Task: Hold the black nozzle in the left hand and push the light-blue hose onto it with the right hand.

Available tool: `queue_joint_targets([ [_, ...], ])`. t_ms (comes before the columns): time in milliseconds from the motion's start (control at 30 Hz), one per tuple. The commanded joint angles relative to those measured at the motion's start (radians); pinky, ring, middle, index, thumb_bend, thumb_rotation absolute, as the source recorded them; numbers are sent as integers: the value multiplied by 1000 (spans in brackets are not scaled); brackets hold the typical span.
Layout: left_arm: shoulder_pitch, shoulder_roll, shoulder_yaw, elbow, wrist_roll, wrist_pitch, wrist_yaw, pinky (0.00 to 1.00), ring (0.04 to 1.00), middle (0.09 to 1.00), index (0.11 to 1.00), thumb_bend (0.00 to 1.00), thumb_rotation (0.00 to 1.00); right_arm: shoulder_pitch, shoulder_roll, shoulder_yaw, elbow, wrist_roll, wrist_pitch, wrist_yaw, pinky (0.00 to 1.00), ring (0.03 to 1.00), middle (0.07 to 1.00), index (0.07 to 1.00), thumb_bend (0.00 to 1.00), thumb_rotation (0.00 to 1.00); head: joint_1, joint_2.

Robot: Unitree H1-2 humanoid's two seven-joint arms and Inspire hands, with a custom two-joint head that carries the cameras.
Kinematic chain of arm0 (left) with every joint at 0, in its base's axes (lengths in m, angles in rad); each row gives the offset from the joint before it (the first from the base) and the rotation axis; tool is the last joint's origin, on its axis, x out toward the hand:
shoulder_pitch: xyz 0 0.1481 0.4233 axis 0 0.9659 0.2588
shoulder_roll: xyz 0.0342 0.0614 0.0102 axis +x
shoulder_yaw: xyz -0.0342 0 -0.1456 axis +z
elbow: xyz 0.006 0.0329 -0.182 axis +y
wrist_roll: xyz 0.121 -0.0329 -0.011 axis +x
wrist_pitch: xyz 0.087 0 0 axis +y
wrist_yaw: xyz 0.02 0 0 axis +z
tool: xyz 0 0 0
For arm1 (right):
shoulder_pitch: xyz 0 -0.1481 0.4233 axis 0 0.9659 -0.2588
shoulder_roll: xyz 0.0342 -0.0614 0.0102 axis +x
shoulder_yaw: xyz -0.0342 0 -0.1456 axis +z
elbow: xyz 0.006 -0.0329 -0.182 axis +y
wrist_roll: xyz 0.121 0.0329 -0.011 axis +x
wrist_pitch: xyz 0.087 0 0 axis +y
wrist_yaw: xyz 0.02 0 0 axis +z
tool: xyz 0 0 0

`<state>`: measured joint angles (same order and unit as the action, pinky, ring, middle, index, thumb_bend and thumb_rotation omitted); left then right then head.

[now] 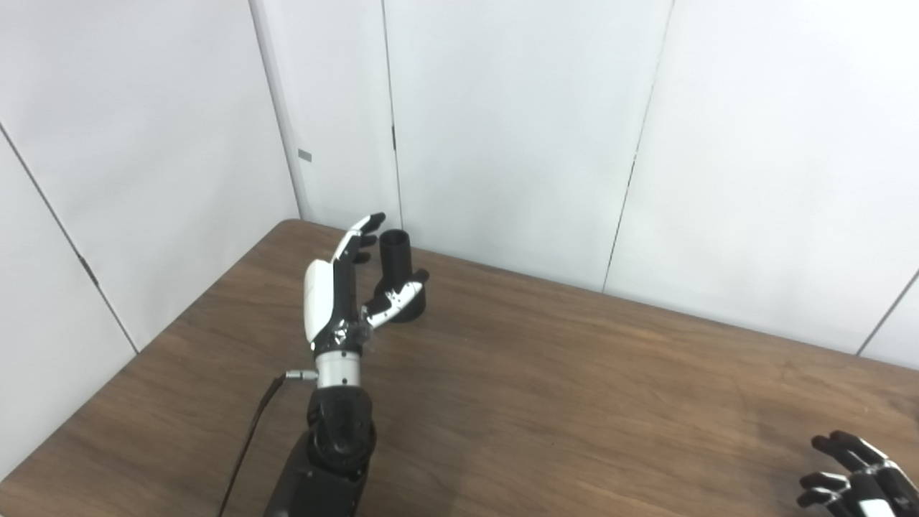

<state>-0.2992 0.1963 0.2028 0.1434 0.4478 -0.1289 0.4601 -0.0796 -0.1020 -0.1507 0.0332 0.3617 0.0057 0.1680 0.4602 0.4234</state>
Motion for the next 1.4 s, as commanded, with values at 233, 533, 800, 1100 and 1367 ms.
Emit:
queue_joint_targets([
  [233,-77,36,1,57,26,-40,92,821,875,896,850,715,134,12,-8,7,14,-2,2,10,343,455,659,634,860,441,-4,6],
  [533,-80,53,-15,85,59,-15,131,924,985,988,896,671,171,15,-16,10,6,-1,8,12,346,461,662,634,856,452,-1,8],
  [800,-94,109,-51,65,-25,166,-107,821,944,981,998,835,275,13,-17,9,6,5,10,16,352,472,671,643,847,447,1,10],
  [1100,-164,155,-64,188,-46,195,-138,808,968,997,1000,944,279,11,-16,13,0,-1,18,15,356,476,674,646,826,450,-4,6],
  [1367,-200,172,-67,284,-35,197,-85,841,1000,1000,1000,939,294,14,-14,11,-17,-3,33,7,351,471,668,643,805,433,-10,4],
])
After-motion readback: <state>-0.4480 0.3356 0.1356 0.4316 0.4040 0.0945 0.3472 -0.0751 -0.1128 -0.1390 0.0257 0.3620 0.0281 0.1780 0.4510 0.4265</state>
